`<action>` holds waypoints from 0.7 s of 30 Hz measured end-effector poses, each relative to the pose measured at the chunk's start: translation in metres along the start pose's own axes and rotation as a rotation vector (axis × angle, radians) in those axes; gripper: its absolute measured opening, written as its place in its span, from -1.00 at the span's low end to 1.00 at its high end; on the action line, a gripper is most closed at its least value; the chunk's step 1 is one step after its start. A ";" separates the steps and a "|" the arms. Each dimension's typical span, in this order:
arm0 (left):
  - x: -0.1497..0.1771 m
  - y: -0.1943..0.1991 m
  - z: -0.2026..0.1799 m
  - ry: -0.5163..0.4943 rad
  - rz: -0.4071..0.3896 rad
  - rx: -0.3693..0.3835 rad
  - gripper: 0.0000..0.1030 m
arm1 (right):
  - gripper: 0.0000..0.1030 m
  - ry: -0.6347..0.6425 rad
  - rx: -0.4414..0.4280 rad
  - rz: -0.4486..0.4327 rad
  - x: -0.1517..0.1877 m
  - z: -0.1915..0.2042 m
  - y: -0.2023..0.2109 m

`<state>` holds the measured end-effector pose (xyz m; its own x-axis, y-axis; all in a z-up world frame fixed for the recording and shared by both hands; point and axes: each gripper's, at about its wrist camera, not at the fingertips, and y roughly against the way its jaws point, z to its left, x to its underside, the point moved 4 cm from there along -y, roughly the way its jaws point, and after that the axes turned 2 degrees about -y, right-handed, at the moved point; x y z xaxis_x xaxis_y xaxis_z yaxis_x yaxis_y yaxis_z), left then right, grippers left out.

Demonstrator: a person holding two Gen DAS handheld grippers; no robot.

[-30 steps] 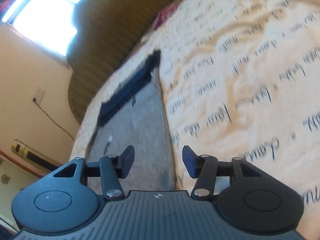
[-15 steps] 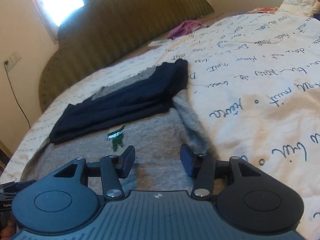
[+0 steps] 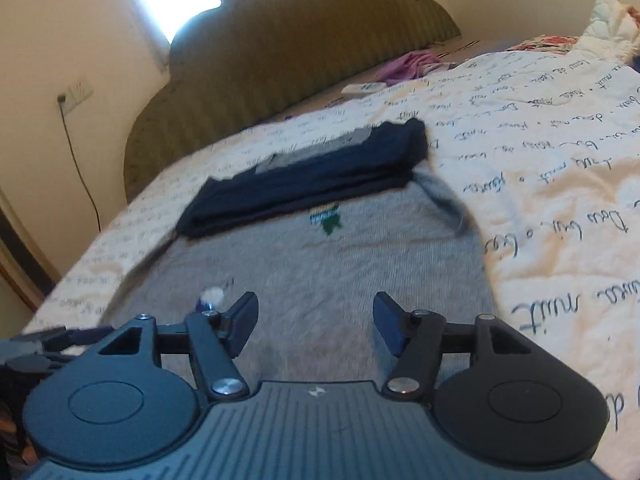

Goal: Fold small clothes

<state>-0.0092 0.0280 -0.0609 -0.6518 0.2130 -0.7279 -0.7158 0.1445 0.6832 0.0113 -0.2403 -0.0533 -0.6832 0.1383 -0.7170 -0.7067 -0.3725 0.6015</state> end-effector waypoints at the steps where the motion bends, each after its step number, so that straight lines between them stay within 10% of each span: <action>1: 0.007 -0.004 0.000 -0.028 -0.004 -0.028 0.70 | 0.21 0.023 0.044 0.024 0.010 -0.004 -0.006; 21: 0.041 0.036 -0.006 -0.071 0.031 -0.064 0.89 | 0.35 0.256 0.144 0.052 0.070 0.032 0.046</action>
<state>-0.0633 0.0362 -0.0666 -0.6564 0.2843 -0.6988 -0.7113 0.0754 0.6988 -0.0754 -0.2183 -0.0644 -0.6632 -0.1203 -0.7387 -0.7036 -0.2363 0.6702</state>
